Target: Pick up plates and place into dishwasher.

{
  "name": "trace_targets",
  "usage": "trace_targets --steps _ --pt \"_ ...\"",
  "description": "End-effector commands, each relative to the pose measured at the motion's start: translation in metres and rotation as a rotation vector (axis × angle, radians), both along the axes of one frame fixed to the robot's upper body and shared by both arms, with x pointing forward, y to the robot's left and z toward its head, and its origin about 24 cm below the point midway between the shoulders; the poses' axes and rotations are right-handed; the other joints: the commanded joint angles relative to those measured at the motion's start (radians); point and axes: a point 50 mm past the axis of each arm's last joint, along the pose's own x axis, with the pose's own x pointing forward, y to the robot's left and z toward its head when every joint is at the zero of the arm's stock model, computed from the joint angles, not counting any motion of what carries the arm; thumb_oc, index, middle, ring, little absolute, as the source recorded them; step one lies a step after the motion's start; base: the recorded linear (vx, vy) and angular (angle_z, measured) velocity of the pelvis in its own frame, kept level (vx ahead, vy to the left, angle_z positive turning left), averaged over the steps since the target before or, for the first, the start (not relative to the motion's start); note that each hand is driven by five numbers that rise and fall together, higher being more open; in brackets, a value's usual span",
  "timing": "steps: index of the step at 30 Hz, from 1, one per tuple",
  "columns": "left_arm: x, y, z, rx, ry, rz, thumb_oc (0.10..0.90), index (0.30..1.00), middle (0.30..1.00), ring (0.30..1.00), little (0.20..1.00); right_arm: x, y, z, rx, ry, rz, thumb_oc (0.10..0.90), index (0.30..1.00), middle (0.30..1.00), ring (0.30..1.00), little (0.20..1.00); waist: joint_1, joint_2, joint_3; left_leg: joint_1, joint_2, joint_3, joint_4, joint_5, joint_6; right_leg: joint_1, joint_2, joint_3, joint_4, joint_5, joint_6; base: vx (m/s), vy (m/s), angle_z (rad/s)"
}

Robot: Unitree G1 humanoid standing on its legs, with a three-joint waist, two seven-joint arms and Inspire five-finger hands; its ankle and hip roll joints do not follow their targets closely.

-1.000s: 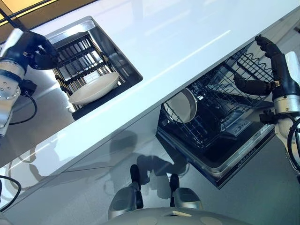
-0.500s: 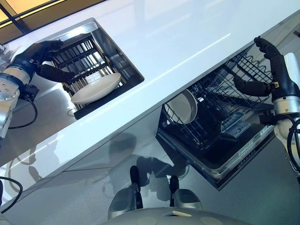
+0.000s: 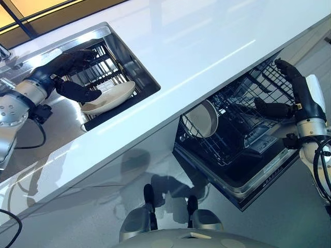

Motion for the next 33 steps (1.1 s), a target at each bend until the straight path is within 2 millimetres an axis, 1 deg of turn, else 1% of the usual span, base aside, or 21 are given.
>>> trace_targets --steps 1,5,10,12,13,14,18,19,20,25,30,32,33 --pt "-0.018 0.020 0.056 0.107 -0.239 0.086 0.800 0.900 0.900 0.900 0.900 -0.009 0.005 0.050 -0.106 -0.226 0.046 0.800 0.900 0.900 0.900 0.900 0.018 0.006 -0.153 0.095 -0.034 0.004 0.002 -0.139 -0.029 -0.064 0.020 -0.022 0.011 0.077 0.056 -0.04 -0.007 0.09" --pt "-0.024 0.023 0.059 0.163 -0.232 0.095 0.800 0.900 0.900 0.900 0.900 -0.010 0.005 0.053 -0.107 -0.225 0.044 0.800 0.900 0.900 0.900 0.900 0.023 0.008 -0.155 0.092 -0.035 -0.002 0.002 -0.137 -0.029 -0.063 0.019 -0.026 0.010 0.077 0.056 -0.01 -0.003 0.09" --pt "-0.029 0.025 0.064 0.141 -0.274 0.089 0.800 0.900 0.900 0.900 0.900 -0.009 0.004 0.053 -0.105 -0.218 0.046 0.800 0.900 0.900 0.900 0.900 0.027 0.012 -0.156 0.097 -0.034 -0.004 0.002 -0.148 -0.030 -0.056 0.018 -0.031 0.011 0.066 0.058 0.00 0.000 0.01" --pt "-0.031 0.024 0.065 0.120 -0.273 0.077 0.800 0.900 0.900 0.900 0.900 -0.010 0.004 0.052 -0.106 -0.218 0.046 0.800 0.900 0.900 0.900 0.900 0.029 0.013 -0.153 0.093 -0.034 -0.003 0.002 -0.137 -0.029 -0.060 0.015 -0.035 0.013 0.073 0.056 -0.03 0.002 0.05" --pt "-0.032 0.024 0.065 0.113 -0.269 0.072 0.800 0.900 0.900 0.900 0.900 -0.010 0.004 0.052 -0.106 -0.218 0.046 0.800 0.900 0.900 0.900 0.900 0.029 0.014 -0.156 0.097 -0.034 -0.006 0.002 -0.149 -0.030 -0.055 0.016 -0.034 0.011 0.064 0.058 -0.01 -0.001 0.03" --pt "-0.032 0.024 0.065 0.103 -0.264 0.064 0.800 0.900 0.900 0.900 0.900 -0.011 0.004 0.052 -0.106 -0.219 0.046 0.800 0.900 0.900 0.900 0.900 0.030 0.015 -0.156 0.096 -0.034 -0.007 0.002 -0.148 -0.030 -0.056 0.015 -0.034 0.011 0.065 0.058 0.00 0.000 0.00" --pt "-0.032 0.020 0.059 0.085 -0.234 0.030 0.800 0.900 0.900 0.900 0.900 -0.008 0.006 0.053 -0.104 -0.222 0.048 0.800 0.900 0.900 0.900 0.900 0.033 0.017 -0.150 0.099 -0.034 -0.011 0.002 -0.148 -0.030 -0.052 0.013 -0.038 0.013 0.064 0.059 -0.01 -0.001 0.00" --pt "-0.031 0.018 0.057 0.083 -0.227 0.022 0.800 0.900 0.900 0.900 0.900 -0.008 0.006 0.053 -0.103 -0.222 0.049 0.800 0.900 0.900 0.900 0.900 0.034 0.016 -0.149 0.094 -0.035 -0.010 0.002 -0.137 -0.029 -0.058 0.012 -0.040 0.015 0.073 0.057 0.00 0.000 0.00" --pt "-0.031 0.017 0.056 0.081 -0.217 0.013 0.800 0.900 0.900 0.900 0.900 -0.008 0.006 0.053 -0.102 -0.220 0.049 0.800 0.900 0.900 0.900 0.900 0.035 0.016 -0.152 0.099 -0.035 -0.013 0.002 -0.149 -0.030 -0.052 0.013 -0.039 0.013 0.064 0.060 0.00 0.000 0.00" --pt "-0.031 0.007 0.044 0.041 -0.155 -0.064 0.800 0.900 0.900 0.900 0.900 -0.009 0.006 0.052 -0.099 -0.218 0.047 0.800 0.900 0.900 0.900 0.900 0.038 0.012 -0.155 0.097 -0.035 -0.016 0.002 -0.148 -0.030 -0.053 0.012 -0.041 0.012 0.066 0.060 0.01 -0.004 0.01" --pt "-0.028 -0.001 0.038 0.014 -0.111 -0.113 0.800 0.900 0.900 0.900 0.900 -0.008 0.007 0.050 -0.096 -0.216 0.041 0.800 0.900 0.900 0.900 0.900 0.037 0.011 -0.154 0.100 -0.035 -0.015 0.002 -0.150 -0.028 -0.053 0.012 -0.041 0.014 0.066 0.060 -0.01 -0.001 0.00" --pt "-0.027 -0.003 0.035 0.011 -0.083 -0.128 0.800 0.900 0.900 0.900 0.900 -0.009 0.007 0.050 -0.093 -0.213 0.041 0.800 0.900 0.900 0.900 0.900 0.034 0.009 -0.152 0.097 -0.035 -0.011 0.002 -0.141 -0.026 -0.058 0.010 -0.043 0.016 0.074 0.059 -0.02 -0.003 0.00" --pt "-0.027 -0.004 0.035 0.011 -0.081 -0.129 0.800 0.900 0.900 0.900 0.900 -0.009 0.007 0.050 -0.093 -0.212 0.041 0.800 0.900 0.900 0.900 0.900 0.034 0.010 -0.154 0.101 -0.034 -0.013 0.002 -0.151 -0.028 -0.053 0.011 -0.041 0.014 0.067 0.061 0.04 -0.005 0.00"
